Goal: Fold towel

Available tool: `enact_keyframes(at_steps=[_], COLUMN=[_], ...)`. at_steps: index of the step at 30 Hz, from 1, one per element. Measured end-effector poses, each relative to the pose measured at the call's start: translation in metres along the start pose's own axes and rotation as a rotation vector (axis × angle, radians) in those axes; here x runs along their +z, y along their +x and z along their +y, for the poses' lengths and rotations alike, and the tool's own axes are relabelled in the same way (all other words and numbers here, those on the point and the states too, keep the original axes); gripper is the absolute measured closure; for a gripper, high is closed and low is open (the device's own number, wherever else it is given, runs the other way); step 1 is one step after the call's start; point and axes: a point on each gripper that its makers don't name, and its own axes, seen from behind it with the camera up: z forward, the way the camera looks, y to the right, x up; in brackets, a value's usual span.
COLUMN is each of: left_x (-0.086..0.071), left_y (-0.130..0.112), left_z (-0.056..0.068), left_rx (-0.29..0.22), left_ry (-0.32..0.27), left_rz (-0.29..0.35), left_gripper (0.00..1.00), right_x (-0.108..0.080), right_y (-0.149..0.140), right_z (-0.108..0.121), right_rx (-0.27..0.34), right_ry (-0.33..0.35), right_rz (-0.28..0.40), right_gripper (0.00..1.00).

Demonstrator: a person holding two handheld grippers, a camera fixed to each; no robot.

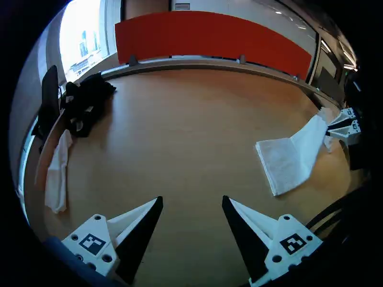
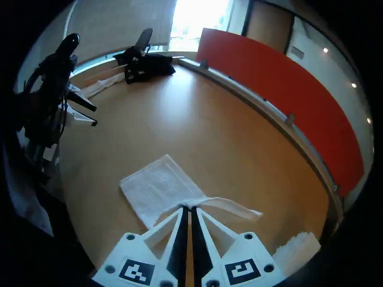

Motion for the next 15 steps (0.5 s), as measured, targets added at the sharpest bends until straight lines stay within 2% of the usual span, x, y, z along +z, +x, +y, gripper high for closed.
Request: enact_keyframes(at_steps=[7, 15], left_x=[-0.004, -0.011], left_y=[0.003, 0.003], left_z=[-0.001, -0.007], left_rx=[-0.014, -0.026], left_ry=[-0.001, 0.008], left_rz=[0.009, 0.017], left_gripper=[0.08, 0.09], right_x=[0.019, 0.031], right_y=[0.0, 0.002], right_z=[-0.029, -0.047], right_rx=[-0.008, -0.045], right_ry=[0.066, 0.113], right_rz=[-0.013, -0.026], right_gripper=[0.96, 0.96])
